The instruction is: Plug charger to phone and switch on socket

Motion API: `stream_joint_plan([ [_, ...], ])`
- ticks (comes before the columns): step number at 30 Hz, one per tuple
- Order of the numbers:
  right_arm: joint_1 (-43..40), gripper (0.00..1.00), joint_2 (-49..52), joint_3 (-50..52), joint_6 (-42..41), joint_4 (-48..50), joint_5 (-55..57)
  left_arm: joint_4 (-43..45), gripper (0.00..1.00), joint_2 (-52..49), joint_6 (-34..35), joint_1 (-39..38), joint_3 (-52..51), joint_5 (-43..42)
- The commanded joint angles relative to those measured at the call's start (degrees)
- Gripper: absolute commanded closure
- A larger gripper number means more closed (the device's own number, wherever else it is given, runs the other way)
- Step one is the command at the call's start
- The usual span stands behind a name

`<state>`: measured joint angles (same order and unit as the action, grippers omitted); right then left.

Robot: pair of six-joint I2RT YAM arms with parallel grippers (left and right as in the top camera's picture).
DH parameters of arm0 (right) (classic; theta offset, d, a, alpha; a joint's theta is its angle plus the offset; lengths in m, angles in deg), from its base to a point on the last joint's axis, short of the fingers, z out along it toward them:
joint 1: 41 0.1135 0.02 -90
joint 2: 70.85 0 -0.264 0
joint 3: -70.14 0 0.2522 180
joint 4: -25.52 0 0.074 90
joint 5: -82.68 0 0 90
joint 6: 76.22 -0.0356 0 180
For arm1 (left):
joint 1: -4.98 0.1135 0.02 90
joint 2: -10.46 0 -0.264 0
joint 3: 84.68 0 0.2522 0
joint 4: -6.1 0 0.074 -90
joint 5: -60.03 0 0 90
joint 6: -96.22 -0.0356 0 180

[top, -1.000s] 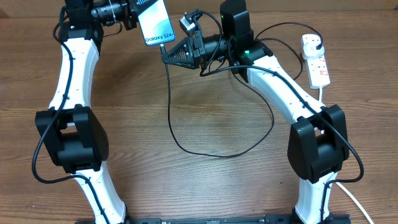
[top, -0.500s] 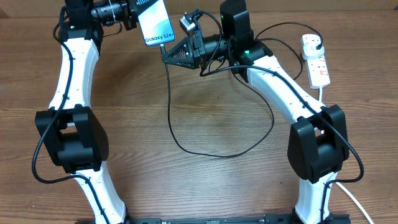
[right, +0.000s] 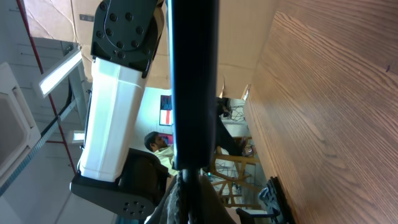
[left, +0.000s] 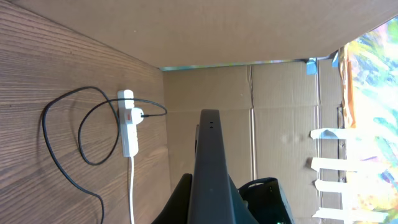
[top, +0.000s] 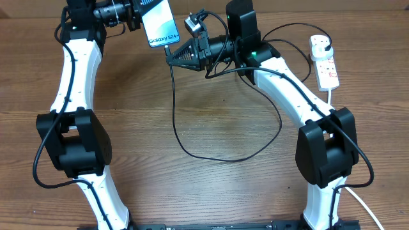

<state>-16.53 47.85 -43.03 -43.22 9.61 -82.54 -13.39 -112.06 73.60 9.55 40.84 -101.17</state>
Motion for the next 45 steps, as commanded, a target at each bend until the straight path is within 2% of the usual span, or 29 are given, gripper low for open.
stream_joint_plan([
  [1,0.26,0.96,0.59,-0.31,-0.07,0.24,-0.96,0.42,0.96,0.00,-0.96,-0.09,0.35,-1.90],
  [45,0.26,0.96,0.59,-0.31,-0.07,0.39,-1.05,0.44,0.96,0.00,-1.92,-0.11,0.35,-2.56],
])
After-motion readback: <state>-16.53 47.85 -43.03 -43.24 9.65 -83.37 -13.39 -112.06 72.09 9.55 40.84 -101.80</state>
